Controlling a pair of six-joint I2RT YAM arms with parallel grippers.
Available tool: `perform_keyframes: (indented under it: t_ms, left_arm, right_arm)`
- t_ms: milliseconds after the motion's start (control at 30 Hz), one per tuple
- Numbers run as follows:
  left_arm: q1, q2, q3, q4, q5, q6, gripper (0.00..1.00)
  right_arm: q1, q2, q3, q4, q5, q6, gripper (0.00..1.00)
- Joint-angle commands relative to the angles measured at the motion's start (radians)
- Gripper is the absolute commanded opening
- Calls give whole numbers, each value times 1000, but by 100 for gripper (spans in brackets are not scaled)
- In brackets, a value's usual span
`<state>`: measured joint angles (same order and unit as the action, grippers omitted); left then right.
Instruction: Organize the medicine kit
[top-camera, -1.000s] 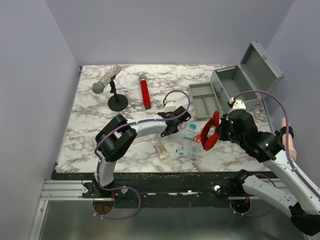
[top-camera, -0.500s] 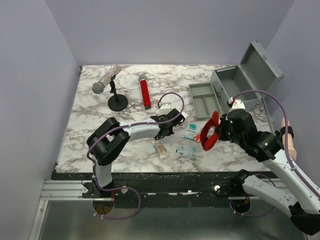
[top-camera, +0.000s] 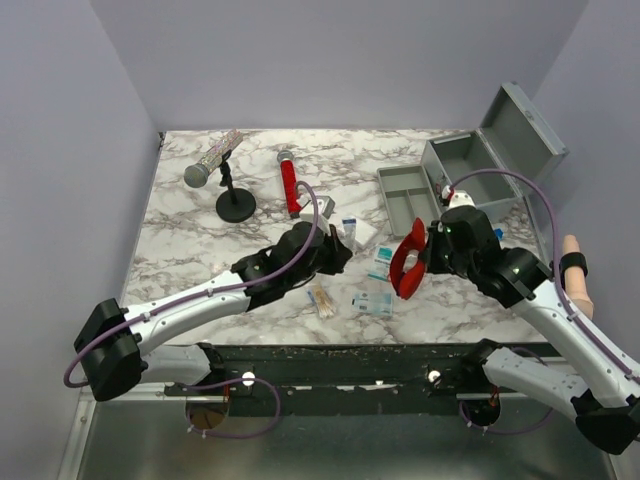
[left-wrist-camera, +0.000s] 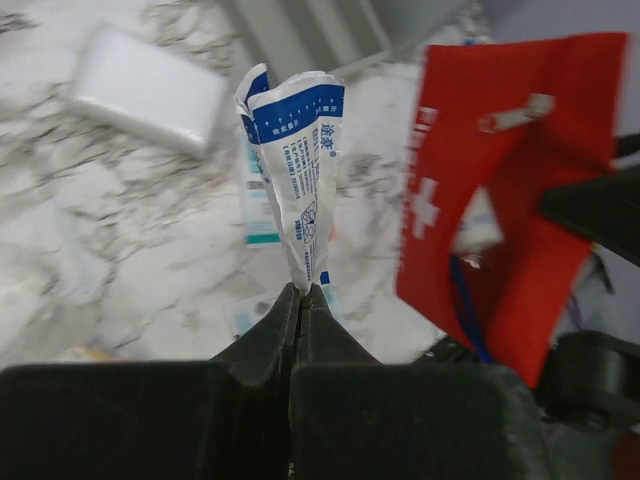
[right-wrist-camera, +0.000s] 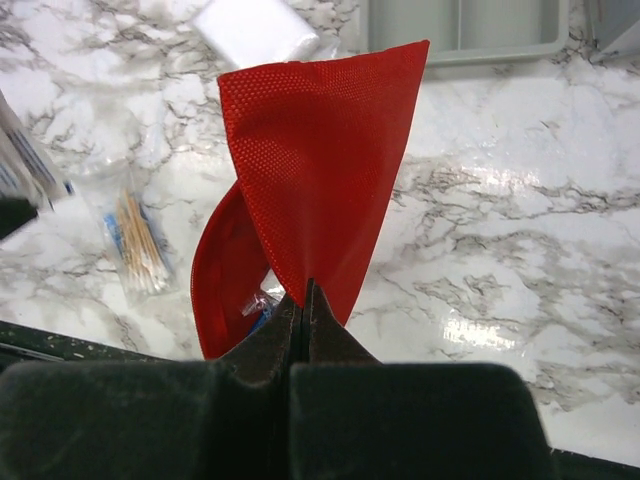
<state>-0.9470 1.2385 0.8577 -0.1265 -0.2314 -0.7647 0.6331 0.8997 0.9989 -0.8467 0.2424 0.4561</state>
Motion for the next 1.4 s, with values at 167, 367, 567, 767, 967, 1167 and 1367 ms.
perform_keyframes:
  t_ms: [167,367,567,767,967,1167,1367]
  left_arm:
    - [-76,-16,-3,340,383,105,0]
    - [-102,-16,3,358,379,168,0]
    - [-116,64,63,295,323,228,0]
    - [-145,151,142,213,253,266,0]
    - [-154,231,222,128,190,280,0]
    - [-154,331,335,-19,162,277,0]
    - [-154,366,386,-41,181,268,0]
  right_arm:
    - [-6,70,116,14,-51,21,1]
    - [-6,94,150,-2,-66,39,1]
    - [-6,93,176,-3,-121,67,1]
    - [-6,81,176,-3,-141,70,1]
    - [-6,59,170,-3,-143,69,1]
    - [-6,30,161,0,-143,75,1]
    - [-6,8,138,-5,-103,67,1]
